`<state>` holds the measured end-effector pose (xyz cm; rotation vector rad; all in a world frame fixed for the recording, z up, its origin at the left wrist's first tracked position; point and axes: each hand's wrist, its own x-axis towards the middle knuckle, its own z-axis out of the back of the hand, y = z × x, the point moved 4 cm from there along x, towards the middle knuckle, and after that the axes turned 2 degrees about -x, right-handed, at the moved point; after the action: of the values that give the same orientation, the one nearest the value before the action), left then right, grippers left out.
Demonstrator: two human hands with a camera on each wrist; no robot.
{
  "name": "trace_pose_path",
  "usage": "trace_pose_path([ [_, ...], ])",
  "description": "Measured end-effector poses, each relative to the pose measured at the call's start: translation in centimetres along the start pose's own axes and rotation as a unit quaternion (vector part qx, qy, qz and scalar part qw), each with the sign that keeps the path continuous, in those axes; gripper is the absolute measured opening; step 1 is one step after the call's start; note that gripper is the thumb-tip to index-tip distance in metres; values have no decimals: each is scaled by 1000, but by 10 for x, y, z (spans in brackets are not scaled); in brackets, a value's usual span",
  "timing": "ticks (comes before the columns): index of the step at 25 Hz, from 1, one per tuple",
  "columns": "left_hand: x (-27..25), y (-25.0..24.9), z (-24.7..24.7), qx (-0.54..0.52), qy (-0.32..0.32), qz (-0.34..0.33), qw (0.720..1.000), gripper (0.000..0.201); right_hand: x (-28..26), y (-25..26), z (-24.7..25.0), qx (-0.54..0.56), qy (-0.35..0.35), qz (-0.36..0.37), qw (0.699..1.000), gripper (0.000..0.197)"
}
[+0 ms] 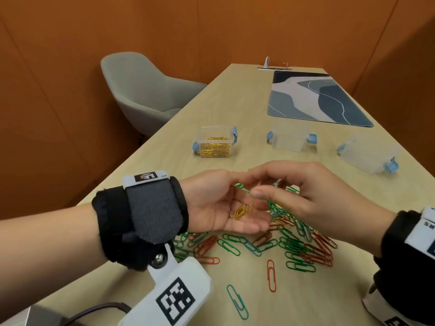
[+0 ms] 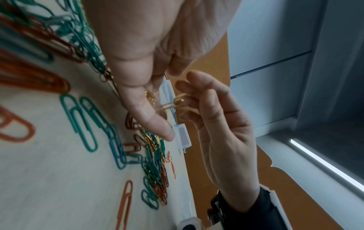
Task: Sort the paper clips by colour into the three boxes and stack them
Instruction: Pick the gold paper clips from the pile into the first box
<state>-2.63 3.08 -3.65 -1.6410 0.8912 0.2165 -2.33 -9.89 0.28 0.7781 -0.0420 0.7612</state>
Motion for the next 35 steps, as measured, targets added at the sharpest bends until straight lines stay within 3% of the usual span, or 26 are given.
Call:
trace_pose_path([
  [3, 0, -2, 5, 25, -26, 18, 999, 48, -1, -12, 9, -130, -50, -58, 988, 20],
  [8, -6, -33, 24, 208, -57, 64, 974, 36, -15, -32, 8, -277, 89, -199, 936, 29],
  [11, -5, -75, 43, 244, -143, 8, 959, 34, -18, -29, 5, -263, 127, -220, 931, 32],
  [16, 7, -124, 64, 119, -272, -169, 940, 35, -15, -20, -4, -185, 181, -183, 949, 28],
  [18, 15, -130, 67, 149, -311, -196, 918, 37, -14, -17, -1, -172, 154, -177, 957, 28],
  [21, 18, -125, 63, 255, -338, -229, 877, 32, -18, -18, 4, -177, 150, -186, 955, 44],
  [23, 9, -110, 46, 411, -306, -254, 820, 23, -20, -22, 2, -192, 182, -189, 946, 49],
  [25, 2, -81, 17, 580, -193, -218, 761, 18, -18, -23, -1, -188, 194, -179, 946, 36],
  [27, 0, -52, -5, 673, -100, -166, 714, 30, -15, -23, -1, -179, 179, -168, 953, 19],
  [30, 6, -36, -13, 707, -86, -170, 681, 32, -14, -22, 0, -170, 157, -170, 958, 6],
  [35, 2, -36, 4, 706, -151, -204, 661, 13, -13, -30, 9, -164, 103, -199, 961, 12],
])
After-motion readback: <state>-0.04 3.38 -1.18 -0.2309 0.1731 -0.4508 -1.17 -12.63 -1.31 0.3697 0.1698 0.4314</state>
